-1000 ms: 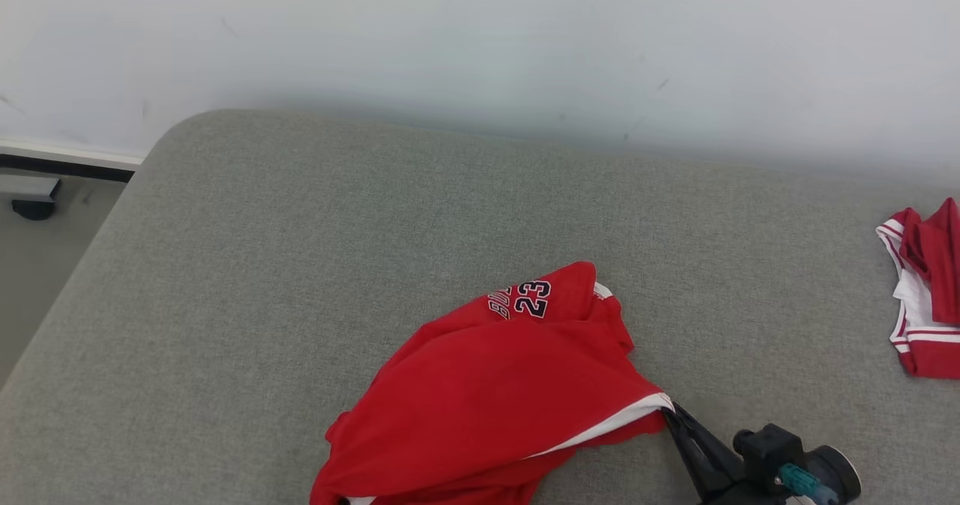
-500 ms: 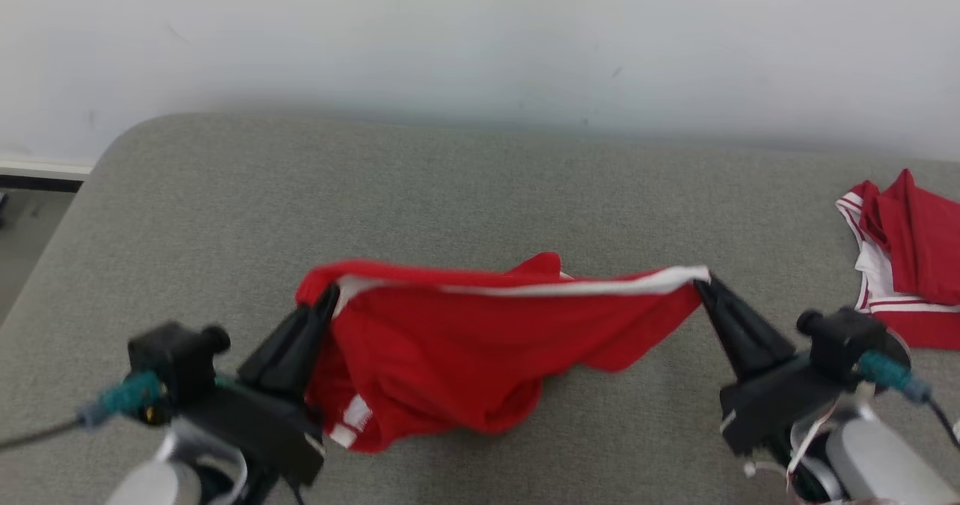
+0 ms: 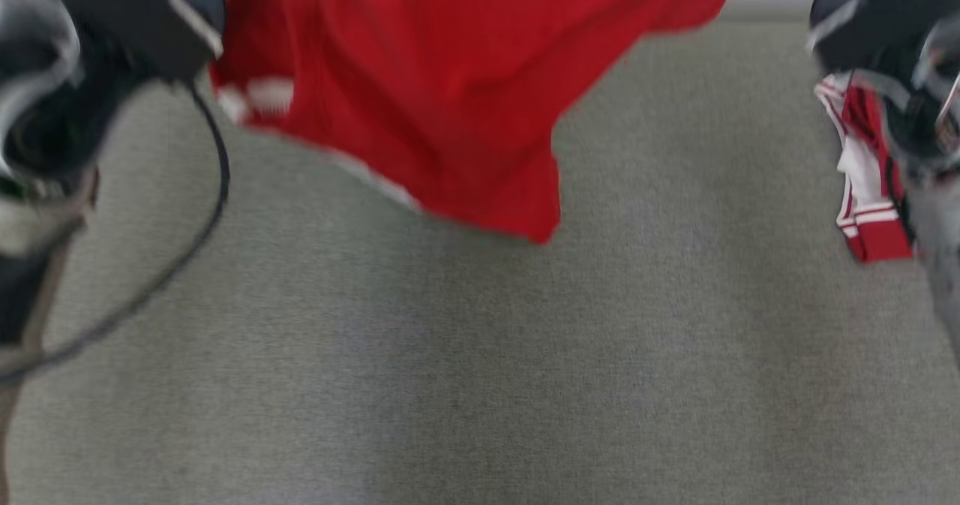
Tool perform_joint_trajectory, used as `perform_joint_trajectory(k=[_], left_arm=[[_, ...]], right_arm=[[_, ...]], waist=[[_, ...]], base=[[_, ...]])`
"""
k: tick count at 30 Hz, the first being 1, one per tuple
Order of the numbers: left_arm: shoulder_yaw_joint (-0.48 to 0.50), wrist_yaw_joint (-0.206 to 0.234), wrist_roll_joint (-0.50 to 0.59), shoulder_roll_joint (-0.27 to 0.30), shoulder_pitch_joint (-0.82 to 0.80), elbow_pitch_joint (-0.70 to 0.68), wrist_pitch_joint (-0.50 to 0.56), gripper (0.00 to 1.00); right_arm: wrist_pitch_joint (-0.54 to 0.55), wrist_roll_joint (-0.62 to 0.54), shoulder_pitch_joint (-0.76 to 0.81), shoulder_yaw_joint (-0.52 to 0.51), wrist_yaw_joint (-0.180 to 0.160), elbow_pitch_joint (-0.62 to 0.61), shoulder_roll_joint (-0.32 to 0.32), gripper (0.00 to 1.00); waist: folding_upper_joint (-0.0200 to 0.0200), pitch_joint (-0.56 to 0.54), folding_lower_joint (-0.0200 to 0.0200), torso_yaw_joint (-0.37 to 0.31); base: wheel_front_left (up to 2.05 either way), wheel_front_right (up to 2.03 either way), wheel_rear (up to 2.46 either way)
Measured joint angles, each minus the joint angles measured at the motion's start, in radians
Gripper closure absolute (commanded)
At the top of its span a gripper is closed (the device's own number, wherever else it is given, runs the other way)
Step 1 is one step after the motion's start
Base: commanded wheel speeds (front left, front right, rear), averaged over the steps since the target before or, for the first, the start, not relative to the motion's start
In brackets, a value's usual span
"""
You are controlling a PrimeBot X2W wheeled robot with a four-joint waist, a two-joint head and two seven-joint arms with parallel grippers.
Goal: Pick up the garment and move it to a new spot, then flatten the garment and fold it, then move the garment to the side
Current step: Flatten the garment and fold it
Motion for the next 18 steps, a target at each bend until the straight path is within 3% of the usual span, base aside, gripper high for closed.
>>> perform_joint_trajectory(k=[5,9,18], left_arm=[[0.001,0.000,-0.111,-0.028,-0.237,0.136,0.018,1.00],[-0.034,0.000,-0.133,-0.027,-0.391,0.199,0.017,1.00],[-0.139,0.000,-0.168,-0.028,-0.549,0.267,-0.052,1.00]], right_arm=[[0.048,0.049,-0.255,-0.048,0.000,0.144,0.035,1.00],[0.050,0.034,-0.405,-0.047,0.000,0.225,0.042,1.00],[0.002,0.012,-0.537,-0.017,0.000,0.319,0.055,1.00]], waist=[[0.0001,0.088,0.0001,-0.036],[0.0000,0.149,0.0001,-0.066],[0.0001,0.233,0.0000,-0.128]], base=[[0.00,0.00,0.00],[0.00,0.00,0.00],[0.00,0.00,0.00]])
